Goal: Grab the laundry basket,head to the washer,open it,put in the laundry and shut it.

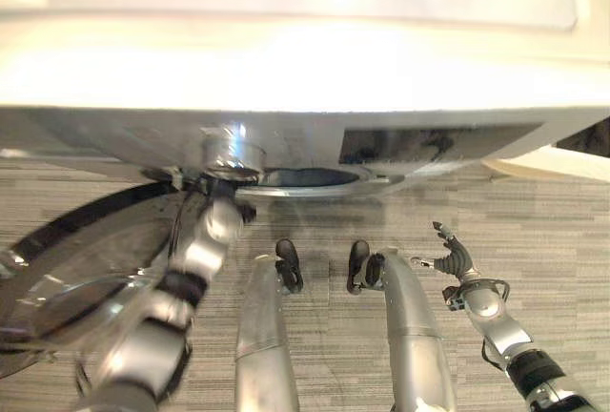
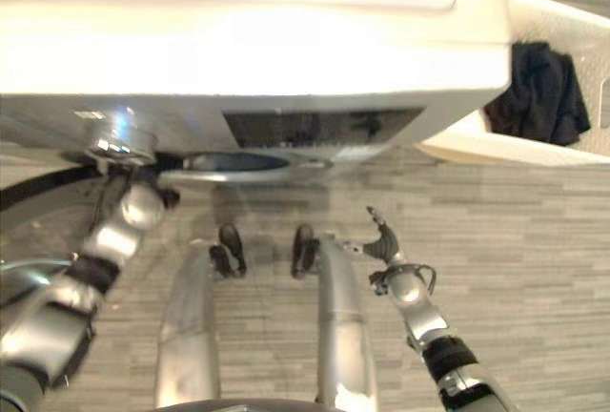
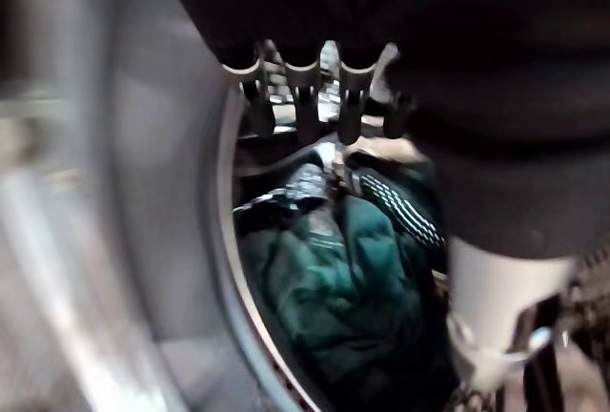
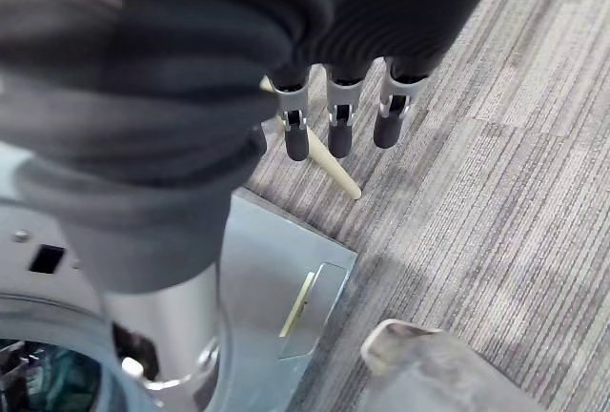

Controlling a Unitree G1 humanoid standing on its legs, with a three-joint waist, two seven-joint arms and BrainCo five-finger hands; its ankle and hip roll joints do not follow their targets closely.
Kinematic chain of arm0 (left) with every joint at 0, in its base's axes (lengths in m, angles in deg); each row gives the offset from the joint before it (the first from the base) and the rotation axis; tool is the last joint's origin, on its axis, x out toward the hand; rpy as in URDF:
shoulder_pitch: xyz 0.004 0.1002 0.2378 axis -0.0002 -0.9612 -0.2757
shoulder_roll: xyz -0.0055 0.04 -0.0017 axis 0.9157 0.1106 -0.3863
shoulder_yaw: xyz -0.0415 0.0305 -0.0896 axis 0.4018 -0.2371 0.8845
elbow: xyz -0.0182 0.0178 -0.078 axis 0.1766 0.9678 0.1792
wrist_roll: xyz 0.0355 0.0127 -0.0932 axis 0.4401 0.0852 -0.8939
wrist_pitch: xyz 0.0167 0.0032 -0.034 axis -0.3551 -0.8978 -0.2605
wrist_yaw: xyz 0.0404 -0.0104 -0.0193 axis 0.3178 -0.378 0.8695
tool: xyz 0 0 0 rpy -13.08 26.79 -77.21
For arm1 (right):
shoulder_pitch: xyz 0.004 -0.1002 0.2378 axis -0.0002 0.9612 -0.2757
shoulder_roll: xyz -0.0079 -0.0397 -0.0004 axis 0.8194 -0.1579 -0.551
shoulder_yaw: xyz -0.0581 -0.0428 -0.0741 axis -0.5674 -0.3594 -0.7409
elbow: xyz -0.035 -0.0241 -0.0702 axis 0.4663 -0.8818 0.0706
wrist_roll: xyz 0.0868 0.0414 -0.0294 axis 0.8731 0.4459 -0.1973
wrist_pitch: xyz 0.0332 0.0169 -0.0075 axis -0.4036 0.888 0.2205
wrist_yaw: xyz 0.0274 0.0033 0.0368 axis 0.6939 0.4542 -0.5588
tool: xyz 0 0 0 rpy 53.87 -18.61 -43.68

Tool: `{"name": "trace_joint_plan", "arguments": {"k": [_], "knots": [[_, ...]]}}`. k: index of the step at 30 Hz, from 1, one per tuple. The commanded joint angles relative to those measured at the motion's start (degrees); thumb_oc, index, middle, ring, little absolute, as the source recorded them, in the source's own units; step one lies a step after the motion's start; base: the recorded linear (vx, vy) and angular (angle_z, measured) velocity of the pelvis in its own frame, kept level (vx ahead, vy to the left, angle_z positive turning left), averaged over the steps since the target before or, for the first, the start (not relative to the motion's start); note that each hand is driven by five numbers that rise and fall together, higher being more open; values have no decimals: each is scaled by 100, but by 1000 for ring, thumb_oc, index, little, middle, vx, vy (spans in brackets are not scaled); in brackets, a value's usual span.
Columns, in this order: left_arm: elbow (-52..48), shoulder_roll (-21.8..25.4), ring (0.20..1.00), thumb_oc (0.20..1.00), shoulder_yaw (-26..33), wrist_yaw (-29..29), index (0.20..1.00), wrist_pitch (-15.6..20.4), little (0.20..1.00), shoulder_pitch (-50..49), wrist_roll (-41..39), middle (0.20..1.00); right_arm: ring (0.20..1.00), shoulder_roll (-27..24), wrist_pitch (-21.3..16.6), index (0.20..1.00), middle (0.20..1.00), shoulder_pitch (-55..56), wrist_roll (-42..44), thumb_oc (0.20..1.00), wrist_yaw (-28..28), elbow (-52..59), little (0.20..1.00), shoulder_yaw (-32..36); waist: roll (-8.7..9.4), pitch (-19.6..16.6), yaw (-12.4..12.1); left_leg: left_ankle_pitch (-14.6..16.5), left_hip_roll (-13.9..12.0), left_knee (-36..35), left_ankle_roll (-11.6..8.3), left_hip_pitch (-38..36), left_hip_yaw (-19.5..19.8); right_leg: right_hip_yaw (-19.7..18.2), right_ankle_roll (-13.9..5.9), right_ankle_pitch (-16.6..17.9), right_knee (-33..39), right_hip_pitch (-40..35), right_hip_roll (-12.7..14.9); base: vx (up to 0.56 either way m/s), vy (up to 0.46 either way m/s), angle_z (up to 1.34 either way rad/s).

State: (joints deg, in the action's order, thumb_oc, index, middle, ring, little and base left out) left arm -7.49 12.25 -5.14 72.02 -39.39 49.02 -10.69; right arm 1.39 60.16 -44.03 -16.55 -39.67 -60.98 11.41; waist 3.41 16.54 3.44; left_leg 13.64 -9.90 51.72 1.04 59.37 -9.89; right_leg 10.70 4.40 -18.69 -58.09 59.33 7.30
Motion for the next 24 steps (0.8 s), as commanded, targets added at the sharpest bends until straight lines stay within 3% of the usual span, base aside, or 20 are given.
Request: {"name": "trace_joint_plan", "arguments": {"k": [1, 4, 6, 7, 9, 10, 15, 16, 18, 21, 24], "knots": [[101, 6, 1000, 1000, 29, -168, 1000, 357, 1000, 147, -456, 1000, 1000, -124, 83, 1000, 1000, 19, -50, 1000, 30, -10, 1000, 225, -49, -68, 4, 230, -74, -244, -5, -539, 187, -276, -620, 318, 1060, -595, 23, 74, -6, 28], [78, -356, 1000, 1000, 382, -401, 1000, 413, 1000, -797, -1098, 1000, 1000, -41, 180, 1000, 1000, 209, -68, 1000, -42, -253, 1000, 326, -9, -57, -92, -22, 65, -1186, -76, -1640, 120, -161, -714, 536, 1865, -1682, 10, 100, -34, 9], [187, -490, 1000, 1000, 469, -554, 1000, 405, 1000, -1308, -1111, 1000, 1000, 6, 211, 1000, 1000, 312, -115, 1000, -110, -425, 1000, 393, 1, -57, -127, -181, 144, -1732, -123, -2290, 93, -129, -767, 678, 2405, -2350, -8, 134, -27, 28], [422, -597, 1000, 1000, 483, -741, 1000, 336, 1000, -1646, -1119, 1000, 1000, 64, 228, 1000, 1000, 412, -134, 1000, -180, -581, 1000, 455, 0, -58, -148, -366, 233, -2304, -177, -2961, 64, -68, -817, 814, 2919, -3010, -50, 124, -22, 19], [575, -613, 1000, 1000, 484, -814, 1000, 310, 1000, -1775, -1049, 1000, 1000, 102, 226, 1000, 1000, 459, -111, 1000, -212, -670, 1000, 505, 1, -39, -146, -467, 284, -2598, -208, -3287, 55, -61, -834, 869, 3178, -3332, -76, 98, -18, 13], [774, -633, 1000, 1000, 447, -987, 1000, 250, 1000, -2025, -887, 1000, 1000, 166, 241, 1000, 1000, 561, -77, 1000, -267, -841, 1000, 577, 15, -110, -122, -796, 302, -3109, -231, -3766, -32, 17, -830, 1142, 3700, -3815, -103, 61, -15, 12], [1043, -691, 1000, 1000, 460, -1121, 1000, 211, 1000, -2297, -707, 1000, 1000, 221, 237, 1000, 1000, 688, -92, 1000, -318, -1073, 1000, 616, 6, -233, -81, -960, 369, -3743, -264, -4529, -108, -62, -897, 1345, 4334, -4485, -199, 97, 15, -8], [1136, -707, 1000, 1000, 486, -1122, 1000, 224, 1000, -2355, -674, 1000, 1000, 223, 252, 1000, 1000, 697, -114, 1000, -338, -1135, 1000, 606, 11, -282, -89, -1000, 438, -3944, -279, -4752, -55, -135, -921, 1442, 4570, -4675, -252, 124, 56, -17], [1336, -802, 1000, 1000, 427, -1146, 1000, 256, 1000, -2429, -615, 1000, 1000, 208, 229, 1000, 1000, 695, -107, 1000, -376, -1305, 1000, 571, 43, -449, -158, -1031, 786, -4371, -314, -5191, 493, -396, -987, 1647, 5232, -5149, -385, 172, 84, -41], [1454, -870, 1000, 1000, 398, -1193, 1000, 243, 1000, -2459, -566, 1000, 1000, 202, 231, 1000, 1000, 698, -114, 1000, -414, -1400, 1000, 584, 42, -660, -133, -1023, 988, -4678, -313, -5453, 1043, -627, -1038, 1813, 5626, -5417, -419, 124, 70, -82], [1582, -929, 1000, 1000, 316, -1268, 1000, 205, 1000, -2469, -435, 1000, 1000, 229, 263, 1000, 1000, 802, -128, 1000, -444, -1467, 1000, 657, -7, -927, -4, -1045, 1003, -5146, -233, -5865, 945, -839, -1086, 1948, 5896, -5657, -464, 134, 98, -53]]}}
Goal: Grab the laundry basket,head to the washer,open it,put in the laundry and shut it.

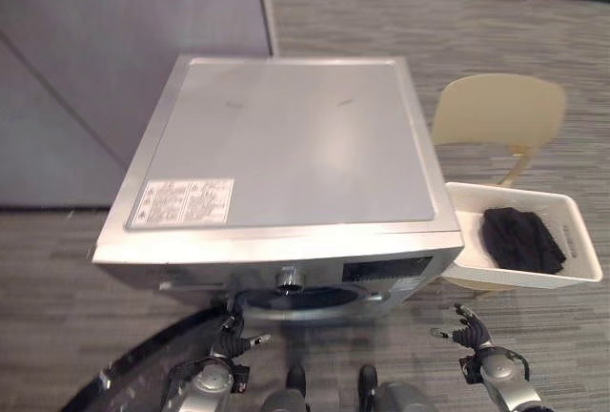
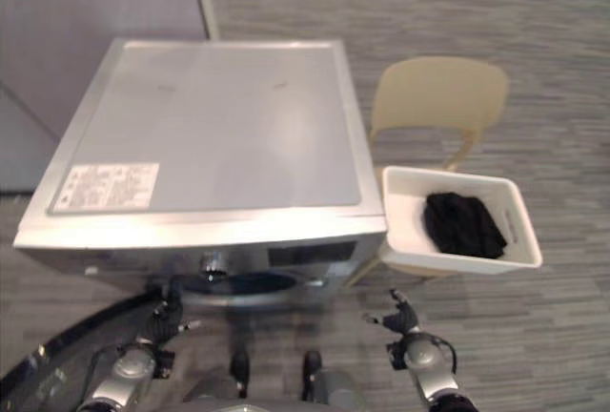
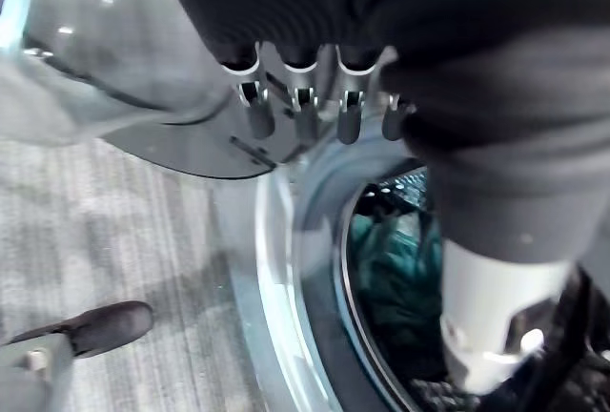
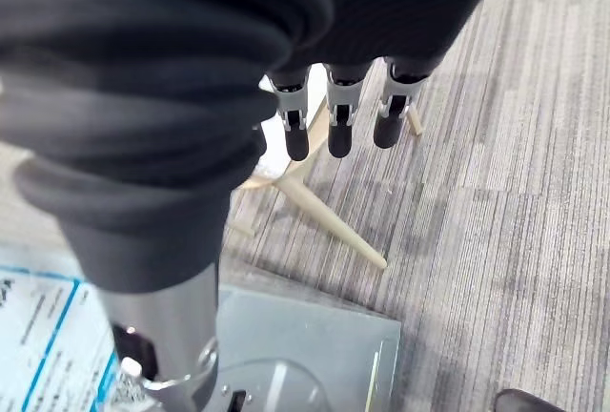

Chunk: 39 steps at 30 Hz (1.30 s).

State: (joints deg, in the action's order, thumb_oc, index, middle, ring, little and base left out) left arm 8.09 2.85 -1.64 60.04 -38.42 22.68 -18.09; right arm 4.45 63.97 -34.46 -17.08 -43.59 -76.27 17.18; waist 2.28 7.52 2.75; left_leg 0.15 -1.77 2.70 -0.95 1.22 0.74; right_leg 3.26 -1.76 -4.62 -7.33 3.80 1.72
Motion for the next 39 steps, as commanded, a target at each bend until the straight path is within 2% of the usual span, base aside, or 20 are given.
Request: {"name": "trace_joint_plan", "arguments": {"k": [1, 5, 7, 9, 10, 12, 13, 14, 15, 17, 19, 21, 22, 23, 25, 28, 31, 34, 36, 39], "knots": [[74, 5, 1000, 1000, -28, -76, 1000, 105, 1000, 148, 335, 1000, 1000, -56, -109, 1000, 1000, -124, -67, 1000, -72, 30, 1000, 84, 95, -89, 78, 297, 187, -364, -14, -189, -219, -179, -483, 563, 885, -170, 64, 118, 112, -37], [126, -1, 1000, 1000, -124, -95, 1000, 104, 1000, 139, 504, 1000, 1000, -2, -89, 1000, 1000, -30, -44, 1000, -91, 36, 1000, 111, 62, -146, 183, 298, 207, -532, 29, -411, -528, -452, -547, 639, 899, -184, 7, 8, 80, -78], [5, 19, 1000, 1000, -193, -146, 1000, 125, 1000, 120, 591, 1000, 1000, 34, -67, 1000, 1000, 5, -80, 1000, -101, 77, 1000, 100, 43, -95, 239, 335, 163, -594, 62, -548, -1036, -741, -672, 759, 804, -44, -83, -86, 81, -98], [-63, 35, 1000, 1000, -206, -154, 1000, 163, 1000, 161, 596, 1000, 1000, 71, -47, 1000, 1000, -14, -125, 1000, -100, 170, 1000, 87, 36, -49, 189, 363, 111, -589, 72, -560, -1466, -582, -760, 852, 711, 144, -41, -106, -2, -165], [-95, 36, 1000, 1000, -213, -149, 1000, 174, 1000, 173, 609, 1000, 1000, 93, -58, 1000, 1000, -11, -149, 1000, -100, 230, 1000, 82, 21, -43, 163, 372, 71, -622, 66, -603, -1640, -312, -775, 860, 680, 202, 33, -74, -51, -187], [-154, 42, 1000, 1000, -253, -159, 1000, 187, 1000, 204, 640, 1000, 1000, 115, -76, 1000, 1000, -53, -242, 1000, -83, 259, 1000, 49, -44, -12, 85, 380, -56, -652, 30, -700, -1993, 712, -743, 794, 492, 328, 298, -6, -77, -167], [-167, 50, 1000, 1000, -268, -167, 1000, 182, 1000, 221, 665, 1000, 1000, 121, -83, 1000, 1000, -80, -284, 1000, -62, 251, 1000, 30, -119, -24, 9, 475, -161, -668, -18, -797, -2139, 1398, -767, 654, 401, 321, 478, -8, -162, -182], [-184, 68, 1000, 1000, -269, -178, 1000, 183, 1000, 233, 686, 1000, 1000, 107, -92, 1000, 1000, -105, -365, 1000, -77, 281, 1000, -66, -150, -14, -128, 497, -295, -552, -45, -833, -2579, 2651, -709, 556, 100, 322, 907, 2, -127, -130], [-185, 69, 1000, 1000, -270, -179, 1000, 183, 1000, 231, 686, 1000, 1000, 108, -90, 1000, 1000, -102, -367, 1000, -76, 285, 1000, -65, -148, -10, -126, 508, -296, -539, -46, -833, -2577, 2652, -711, 536, 68, 328, 918, -43, -141, -148], [-234, 75, 1000, 1000, -260, -208, 1000, 150, 1000, 167, 704, 1000, 1000, 82, -58, 1000, 1000, -71, -452, 1000, -106, 343, 1000, -132, -143, -27, -114, 588, -301, -471, -12, -916, -2867, 3027, -667, 544, -131, 329, 1133, 41, -101, -164], [-177, 69, 1000, 1000, -235, -202, 1000, 128, 1000, 119, 762, 1000, 1000, 40, -11, 1000, 1000, -10, -516, 1000, -123, 395, 1000, -147, -152, -12, -53, 760, -322, -202, -13, -1020, -3082, 2904, -669, 492, -316, 492, 1230, 109, -200, -122], [-129, -2, 1000, 1000, -236, -181, 1000, 147, 1000, 66, 819, 1000, 1000, -46, 16, 1000, 1000, 70, -546, 1000, -137, 513, 1000, -195, -183, 23, -35, 955, -518, 454, -45, -937, -3168, 2754, -589, 356, -65, 345, 1097, 97, -243, -95], [-133, -60, 1000, 1000, -237, -143, 1000, 175, 1000, 80, 749, 1000, 1000, -94, -7, 1000, 1000, -7, -547, 1000, -105, 486, 1000, -261, -248, 81, -124, 811, -628, 787, -152, -809, -3046, 2715, -518, 266, 22, 282, 985, 79, -186, -72], [-173, -108, 1000, 1000, -232, -133, 1000, 193, 1000, 80, 627, 1000, 1000, -126, -1, 1000, 1000, -101, -552, 1000, -87, 460, 1000, -305, -287, 116, -233, 656, -586, 946, -209, -633, -2677, 2647, -477, 214, 104, 225, 879, 97, -165, -93], [-243, -171, 1000, 1000, -282, -114, 1000, 225, 1000, 74, 489, 1000, 1000, -171, -19, 1000, 1000, -187, -528, 1000, -94, 491, 1000, -377, -284, 161, -400, 727, -378, 982, -220, -251, -1924, 2491, -457, 162, 231, 107, 769, 142, -136, -150], [-309, -213, 1000, 1000, -324, -106, 1000, 233, 1000, 16, 424, 1000, 1000, -201, -26, 1000, 1000, -208, -517, 1000, -93, 516, 1000, -417, -265, 189, -510, 852, -179, 890, -192, 40, -1477, 2149, -454, 113, 400, -66, 627, 156, -58, -105], [-293, -243, 1000, 1000, -331, -96, 1000, 218, 1000, 50, 350, 1000, 1000, -186, -39, 1000, 1000, -205, -467, 1000, -60, 451, 1000, -413, -226, 259, -575, 408, 20, 560, -196, 350, -1217, 1808, -384, 191, 608, -209, 433, 134, -31, -75], [-276, -246, 1000, 1000, -409, -110, 1000, 224, 1000, 127, 366, 1000, 1000, -200, -28, 1000, 1000, -127, -421, 1000, 2, 450, 1000, -354, -209, 316, -605, -34, 141, 345, -230, 790, -1278, 1739, -371, 205, 865, -421, 280, 205, -25, -25], [-220, -339, 1000, 1000, -422, -76, 1000, 214, 1000, 153, 402, 1000, 1000, -225, -1, 1000, 1000, -44, -463, 1000, 85, 457, 1000, -327, -310, 366, -642, -410, 47, -255, -366, 1137, -1830, 1620, -342, -157, 835, -703, 56, 540, 88, 50], [-183, -317, 1000, 1000, -332, -102, 1000, 166, 1000, -40, 408, 1000, 1000, -122, 5, 1000, 1000, -43, -561, 1000, -7, 359, 1000, -409, -247, 171, -706, -547, 23, -313, -129, 874, -1925, 1554, -370, -364, 782, -1080, -16, 483, 118, -10]]}}
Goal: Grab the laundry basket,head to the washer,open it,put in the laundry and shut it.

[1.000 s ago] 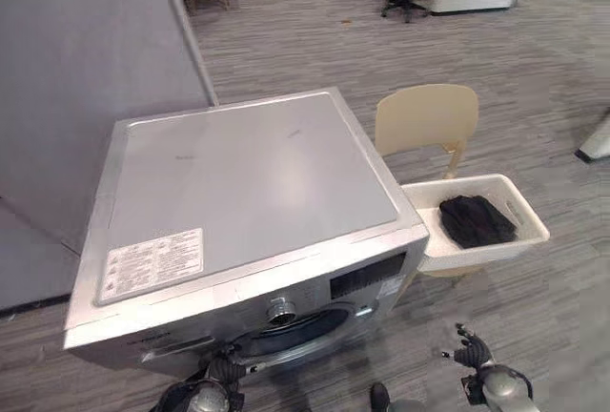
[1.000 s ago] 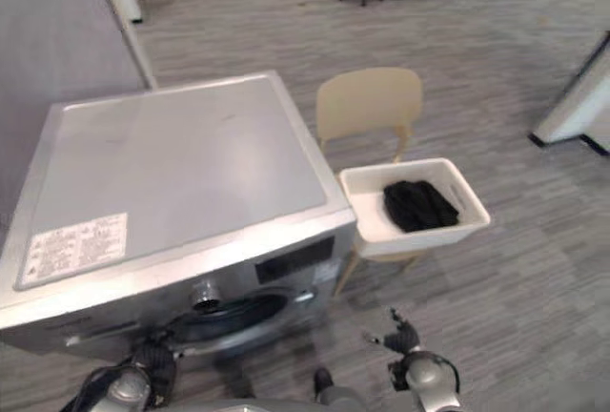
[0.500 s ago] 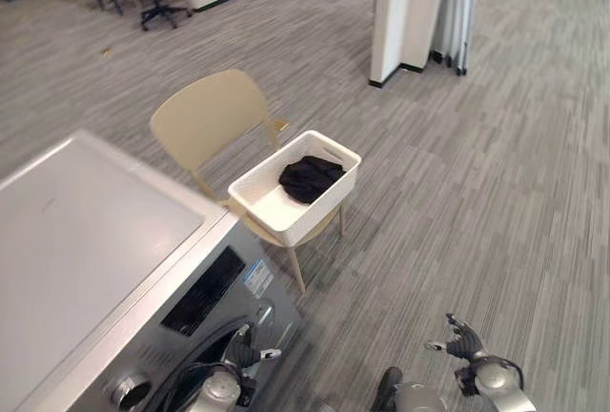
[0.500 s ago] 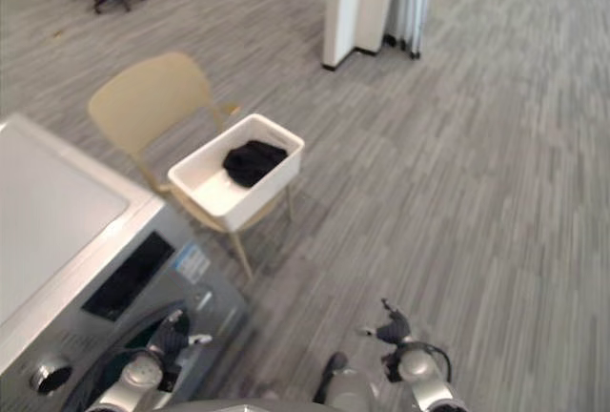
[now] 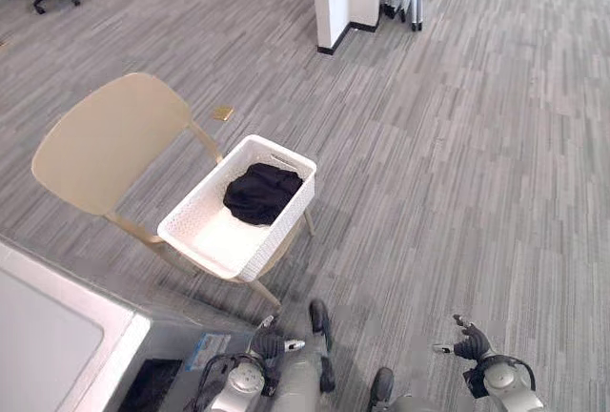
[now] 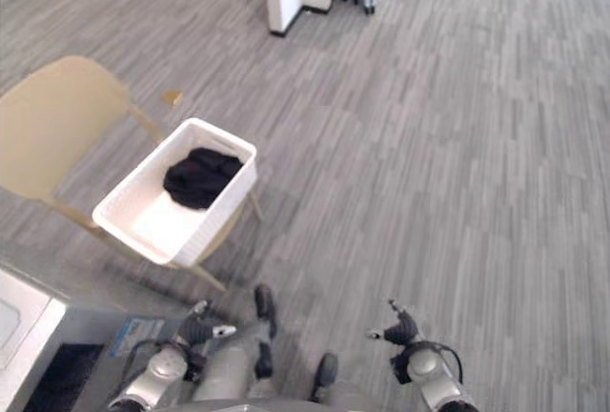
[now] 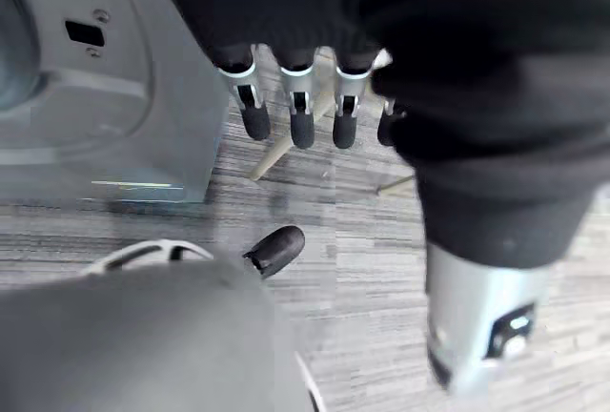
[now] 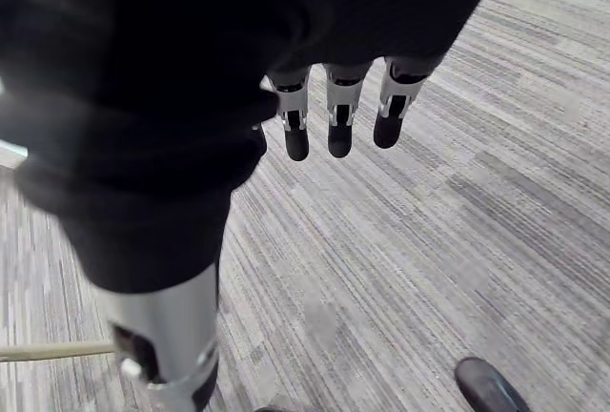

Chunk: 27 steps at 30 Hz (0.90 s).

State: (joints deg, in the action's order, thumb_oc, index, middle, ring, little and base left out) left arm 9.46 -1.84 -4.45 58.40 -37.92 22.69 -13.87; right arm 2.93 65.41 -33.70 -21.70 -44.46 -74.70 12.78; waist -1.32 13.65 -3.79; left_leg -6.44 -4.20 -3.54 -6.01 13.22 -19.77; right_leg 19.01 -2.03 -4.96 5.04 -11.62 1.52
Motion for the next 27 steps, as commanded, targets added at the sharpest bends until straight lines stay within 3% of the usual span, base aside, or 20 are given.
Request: {"name": "trace_joint_plan", "arguments": {"k": [1, 2, 4, 5, 6, 9, 11, 12, 13, 14, 15, 19, 21, 22, 23, 24, 25, 27], "knots": [[-324, 183, 1000, 1000, -18, 65, 1000, 124, 1000, -69, -33, 1000, 1000, 53, -147, 1000, 1000, -145, -121, 1000, 64, 183, 1000, -13, 166, -478, -122, 182, 285, 347, 437, -376, 136, -40, -368, -393, -516, 404, 49, 398, 132, -43], [-345, 244, 1000, 1000, 30, 45, 1000, 113, 1000, -144, -58, 1000, 1000, 95, -173, 1000, 1000, -178, -204, 1000, -4, 185, 1000, -70, 294, -565, -270, 436, 422, 389, 533, -549, 262, -33, -502, -543, -1022, 364, 226, 398, 160, -26], [-328, 382, 1000, 1000, 81, 78, 1000, 100, 1000, -99, -14, 1000, 1000, 121, -191, 1000, 1000, -277, -239, 1000, -37, 322, 1000, -61, 282, -513, -248, 531, 495, 327, 758, -839, 426, -21, -645, -284, -2322, 1032, 445, 296, 135, 25], [-303, 391, 1000, 1000, 72, 104, 1000, 105, 1000, -62, -7, 1000, 1000, 111, -191, 1000, 1000, -292, -225, 1000, -33, 372, 1000, -51, 249, -498, -215, 545, 508, 258, 769, -930, 556, -80, -606, -269, -2433, 1249, 451, 213, 17, 104], [-297, 392, 1000, 1000, 54, 120, 1000, 116, 1000, -5, -15, 1000, 1000, 86, -201, 1000, 1000, -296, -188, 1000, -13, 429, 1000, -10, 188, -476, -118, 519, 513, 147, 753, -1021, 795, -243, -522, -254, -2306, 1540, 373, 163, -72, 121], [-254, 360, 1000, 1000, -19, 127, 1000, 126, 1000, 92, 33, 1000, 1000, 37, -173, 1000, 1000, -284, -163, 1000, 25, 375, 1000, 32, 190, -411, 5, 578, 612, 107, 738, -1146, 1294, -729, -540, -6, -1728, 1843, 336, 127, -117, 170], [-197, 345, 1000, 1000, -76, 138, 1000, 130, 1000, 192, 98, 1000, 1000, 21, -154, 1000, 1000, -294, -137, 1000, 67, 336, 1000, 92, 196, -378, 115, 686, 687, 253, 748, -1146, 1675, -1371, -610, 225, -1449, 2064, 265, 142, -144, 148], [-219, 343, 1000, 1000, -114, 154, 1000, 124, 1000, 274, 80, 1000, 1000, 8, -135, 1000, 1000, -306, -105, 1000, 96, 340, 1000, 139, 213, -328, 189, 755, 771, 339, 753, -1195, 2047, -1964, -652, 375, -1327, 2138, 193, 166, -203, 189], [-223, 341, 1000, 1000, -146, 142, 1000, 133, 1000, 326, 45, 1000, 1000, -12, -130, 1000, 1000, -289, -34, 1000, 90, 339, 1000, 208, 273, -346, 250, 773, 876, 403, 731, -1185, 2371, -2318, -662, 474, -1223, 2091, 138, 141, -223, 246], [-221, 348, 1000, 1000, -135, 133, 1000, 132, 1000, 342, 8, 1000, 1000, -20, -153, 1000, 1000, -295, -13, 1000, 89, 318, 1000, 218, 315, -377, 238, 790, 912, 420, 717, -1187, 2499, -2325, -647, 509, -1121, 1992, 160, 143, -267, 321], [-196, 349, 1000, 1000, -102, 120, 1000, 131, 1000, 306, -74, 1000, 1000, -40, -176, 1000, 1000, -292, -1, 1000, 52, 345, 1000, 240, 373, -491, 186, 777, 910, 388, 665, -1185, 2686, -2101, -621, 495, -883, 1767, 258, 124, -266, 213], [-255, 362, 1000, 1000, 28, 109, 1000, 93, 1000, 166, -202, 1000, 1000, -144, -236, 1000, 1000, -339, -70, 1000, -22, 649, 1000, 176, 451, -598, 69, 727, 825, 360, 526, -1167, 3008, -1847, -522, 491, -543, 1448, 176, 90, -254, 84], [-282, 379, 1000, 1000, 164, 129, 1000, 58, 1000, 66, -276, 1000, 1000, -256, -293, 1000, 1000, -357, -135, 1000, -17, 995, 1000, 165, 517, -554, -33, 700, 784, 480, 414, -1040, 3209, -1521, -476, 471, -361, 1297, 153, 27, -280, 73], [-314, 389, 1000, 1000, 245, 143, 1000, 47, 1000, 24, -325, 1000, 1000, -387, -346, 1000, 1000, -371, -217, 1000, 20, 1260, 1000, 183, 546, -475, -108, 650, 754, 580, 333, -875, 3227, -1273, -459, 438, -307, 1248, 172, -67, -218, 139], [-384, 387, 1000, 1000, 359, 177, 1000, 32, 1000, -73, -337, 1000, 1000, -623, -386, 1000, 1000, -373, -385, 1000, 38, 1678, 1000, 190, 560, -367, -105, 611, 613, 729, 317, -576, 2774, -840, -442, 374, -279, 1166, 273, -67, -153, 155], [-364, 386, 1000, 1000, 409, 190, 1000, 22, 1000, -94, -298, 1000, 1000, -743, -384, 1000, 1000, -401, -524, 1000, 45, 1822, 1000, 170, 552, -334, -95, 591, 481, 698, 354, -544, 2422, -676, -433, 335, -284, 1143, 313, -53, -65, 185], [-385, 434, 1000, 1000, 459, 219, 1000, 12, 1000, -102, -195, 1000, 1000, -940, -365, 1000, 1000, -436, -785, 1000, 63, 2026, 1000, 112, 546, -291, -53, 515, 210, 654, 363, -487, 1682, -384, -439, 284, -291, 1112, 372, -7, -11, 133], [-389, 467, 1000, 1000, 488, 246, 1000, -2, 1000, -84, -89, 1000, 1000, -1128, -356, 1000, 1000, -473, -1042, 1000, 72, 2219, 1000, 74, 533, -301, 8, 453, -22, 500, 321, -532, 1036, -54, -441, 227, -300, 1095, 427, 17, 10, 88]]}}
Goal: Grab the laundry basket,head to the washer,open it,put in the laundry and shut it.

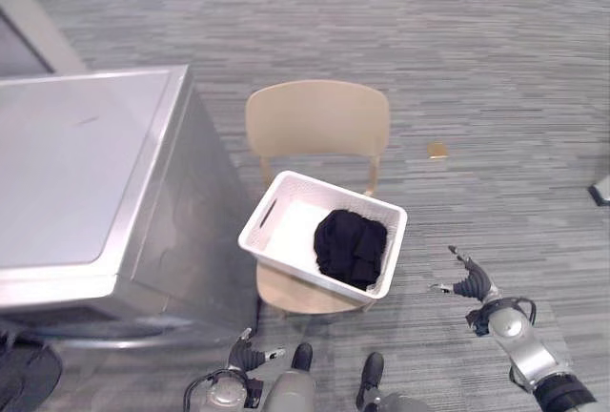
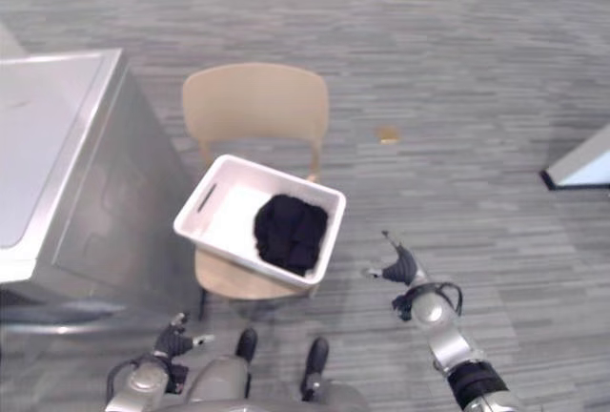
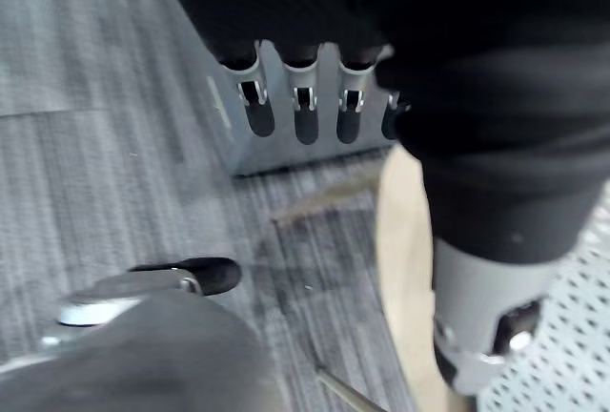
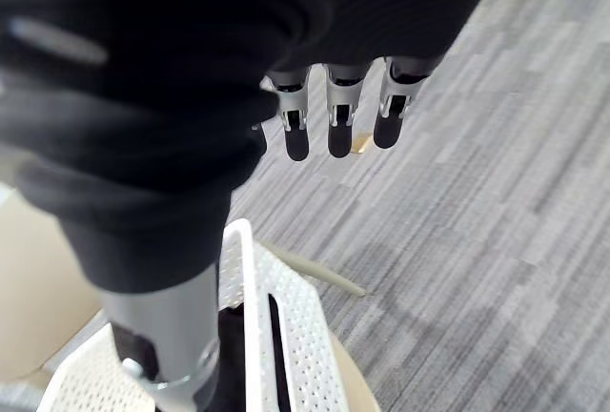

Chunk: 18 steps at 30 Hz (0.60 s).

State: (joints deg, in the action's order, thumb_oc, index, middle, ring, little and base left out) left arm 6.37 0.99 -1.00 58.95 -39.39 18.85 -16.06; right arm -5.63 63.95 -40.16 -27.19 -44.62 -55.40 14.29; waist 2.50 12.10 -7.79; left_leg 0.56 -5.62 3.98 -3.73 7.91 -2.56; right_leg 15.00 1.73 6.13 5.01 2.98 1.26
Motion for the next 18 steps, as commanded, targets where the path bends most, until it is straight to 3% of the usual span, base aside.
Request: {"name": "trace_joint_plan", "arguments": {"k": [1, 9, 12, 18], "knots": [[-75, 202, 1000, 1000, 149, 205, 1000, 157, 1000, 320, 175, 1000, 1000, -370, -216, 1000, 1000, 128, -591, 1000, 88, 378, 1000, -101, 143, -152, 417, -288, 58, -294, 70, -13, -837, 489, -812, -897, -304, -373, 476, 58, 39, 98], [251, 341, 1000, 1000, 129, 292, 1000, 240, 1000, 339, 334, 1000, 1000, -859, -155, 1000, 1000, -855, -1425, 1000, 191, 81, 1000, -875, 267, -74, 119, -285, 159, -367, 129, 72, -797, 683, -838, -999, -550, -312, 615, 78, 52, 33], [281, 419, 1000, 1000, 132, 386, 1000, 295, 1000, 452, 220, 1000, 1000, -839, -69, 1000, 1000, -1467, -1637, 1000, 347, -504, 1000, -1302, 313, 64, -41, -298, 199, -292, 150, 280, -745, 692, -845, -968, -638, -129, 660, -5, 11, 5], [376, 403, 1000, 1000, -66, 505, 1000, 408, 1000, 674, -66, 1000, 1000, -637, 177, 1000, 1000, -2597, -1970, 1000, 612, -1806, 1000, -1996, 217, 322, -311, -310, 273, -347, 79, 538, -540, 678, -884, -1011, -741, 157, 699, 17, 11, 9]]}}
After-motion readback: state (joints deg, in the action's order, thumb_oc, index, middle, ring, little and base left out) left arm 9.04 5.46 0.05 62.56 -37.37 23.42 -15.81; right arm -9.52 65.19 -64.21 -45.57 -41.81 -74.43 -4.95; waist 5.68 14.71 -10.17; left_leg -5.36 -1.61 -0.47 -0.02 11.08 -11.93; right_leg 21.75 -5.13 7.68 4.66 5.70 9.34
